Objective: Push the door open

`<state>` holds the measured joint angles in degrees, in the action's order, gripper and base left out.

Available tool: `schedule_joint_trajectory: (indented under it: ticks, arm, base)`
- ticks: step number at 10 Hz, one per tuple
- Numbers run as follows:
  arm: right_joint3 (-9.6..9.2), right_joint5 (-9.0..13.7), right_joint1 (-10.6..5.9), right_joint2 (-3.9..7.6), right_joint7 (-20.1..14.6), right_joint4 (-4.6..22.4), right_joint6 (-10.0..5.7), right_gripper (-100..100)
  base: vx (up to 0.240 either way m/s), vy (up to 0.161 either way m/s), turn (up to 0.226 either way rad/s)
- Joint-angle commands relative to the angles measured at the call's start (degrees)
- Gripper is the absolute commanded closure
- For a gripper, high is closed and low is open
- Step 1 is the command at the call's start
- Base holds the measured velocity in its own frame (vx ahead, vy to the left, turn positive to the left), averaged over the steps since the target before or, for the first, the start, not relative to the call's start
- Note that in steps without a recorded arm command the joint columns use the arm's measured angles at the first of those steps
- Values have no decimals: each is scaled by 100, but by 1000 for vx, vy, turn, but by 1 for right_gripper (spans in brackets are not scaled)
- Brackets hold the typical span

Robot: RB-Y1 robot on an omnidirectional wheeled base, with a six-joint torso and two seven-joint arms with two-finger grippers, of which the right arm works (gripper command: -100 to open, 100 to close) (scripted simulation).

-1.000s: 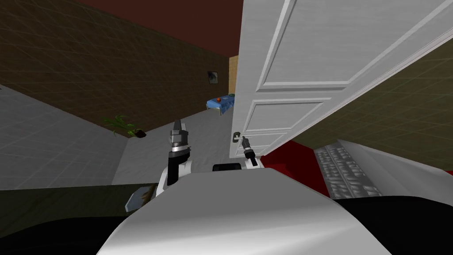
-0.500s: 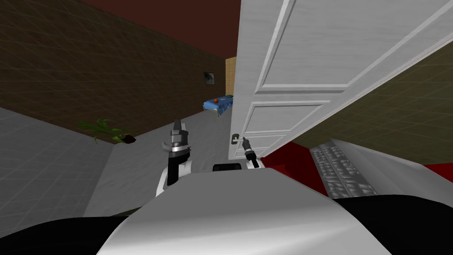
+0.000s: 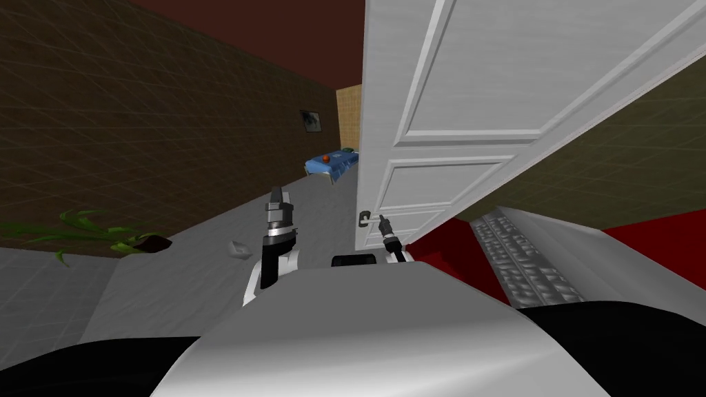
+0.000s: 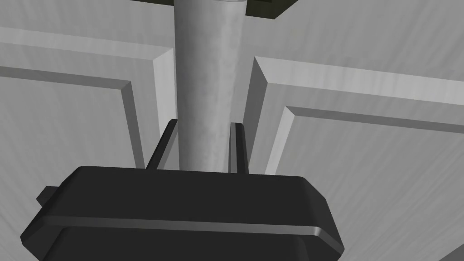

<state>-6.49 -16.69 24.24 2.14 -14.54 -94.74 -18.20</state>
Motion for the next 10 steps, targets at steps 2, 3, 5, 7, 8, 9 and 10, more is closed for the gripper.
schedule_joint_trajectory:
  ticks: [2, 3, 5, 7, 8, 9, 10]
  arm:
    - [-29, 55, 145, 20, -16, -144, -43, 100]
    - [-48, 67, 187, 3, -17, -172, -56, 100]
    - [-77, 87, 254, -40, -21, -217, -78, 100]
    - [2, 105, 243, -42, -21, -216, -94, 100]
    - [134, 149, 184, 19, 11, -176, -63, 100]
    - [161, 160, 166, 26, 19, -164, -56, 100]
    - [219, 182, 126, 32, 38, -138, -39, 100]
  base:
    - [221, 123, -226]
    - [172, 149, -181]
    - [126, 161, -138]
    - [61, 99, -92]
    - [95, 41, -98]
    - [117, 93, -85]
    - [135, 115, -83]
